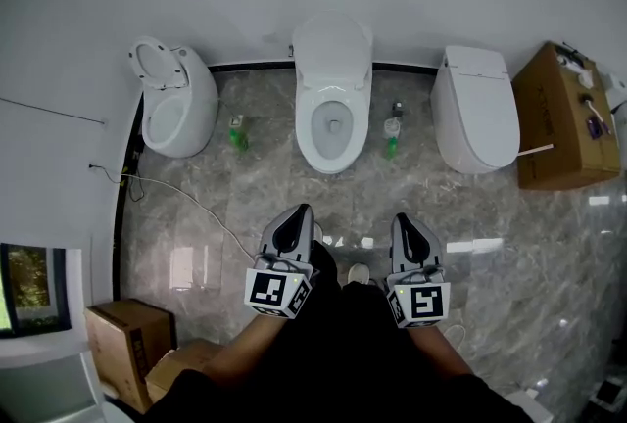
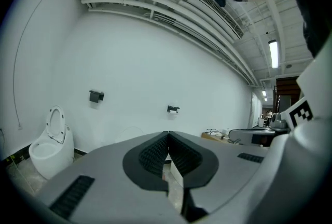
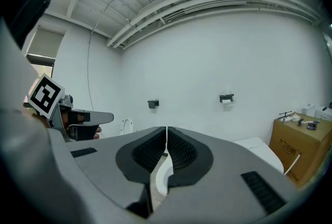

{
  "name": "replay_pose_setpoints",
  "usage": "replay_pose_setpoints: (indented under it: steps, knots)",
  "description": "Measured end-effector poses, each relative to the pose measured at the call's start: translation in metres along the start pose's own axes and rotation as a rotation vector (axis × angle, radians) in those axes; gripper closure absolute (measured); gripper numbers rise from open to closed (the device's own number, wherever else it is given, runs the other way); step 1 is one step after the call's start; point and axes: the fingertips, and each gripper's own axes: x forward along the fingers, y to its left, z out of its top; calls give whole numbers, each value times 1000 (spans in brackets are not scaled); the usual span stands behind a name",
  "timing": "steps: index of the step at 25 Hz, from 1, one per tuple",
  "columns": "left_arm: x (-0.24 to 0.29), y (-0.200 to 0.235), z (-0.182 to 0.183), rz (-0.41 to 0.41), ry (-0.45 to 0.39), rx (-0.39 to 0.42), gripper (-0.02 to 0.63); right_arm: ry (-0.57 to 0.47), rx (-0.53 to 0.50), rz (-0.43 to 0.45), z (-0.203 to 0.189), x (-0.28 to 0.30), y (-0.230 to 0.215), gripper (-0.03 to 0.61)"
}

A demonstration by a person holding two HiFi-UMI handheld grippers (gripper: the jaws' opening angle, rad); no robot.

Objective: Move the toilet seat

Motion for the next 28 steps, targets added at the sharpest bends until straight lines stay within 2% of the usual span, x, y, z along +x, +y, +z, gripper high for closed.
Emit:
replay_pose_setpoints:
  steps: [3, 7, 15, 19, 21, 25, 28]
  knots:
    - [22, 18, 5, -18, -1, 22, 600, -2, -1, -26, 8, 30, -6, 547]
    - [45, 53, 8, -39, 11, 2, 598, 3, -7, 3, 15, 79, 3, 548]
    - [77, 128, 11, -65, 32, -20, 598, 33, -24, 0, 30, 162, 28, 548]
    - [83, 163, 6, -82, 51, -33, 598, 3, -48, 75, 46, 188, 61, 548]
    - [86, 179, 0, -94, 69, -41, 598, -19, -72, 85, 57, 198, 76, 548]
    - [98, 214, -14, -96, 91, -57, 598, 21, -45, 62, 38, 222, 78, 547]
    - [102, 230, -14, -84, 87, -113, 600, 66, 17, 57, 23, 232, 74, 547]
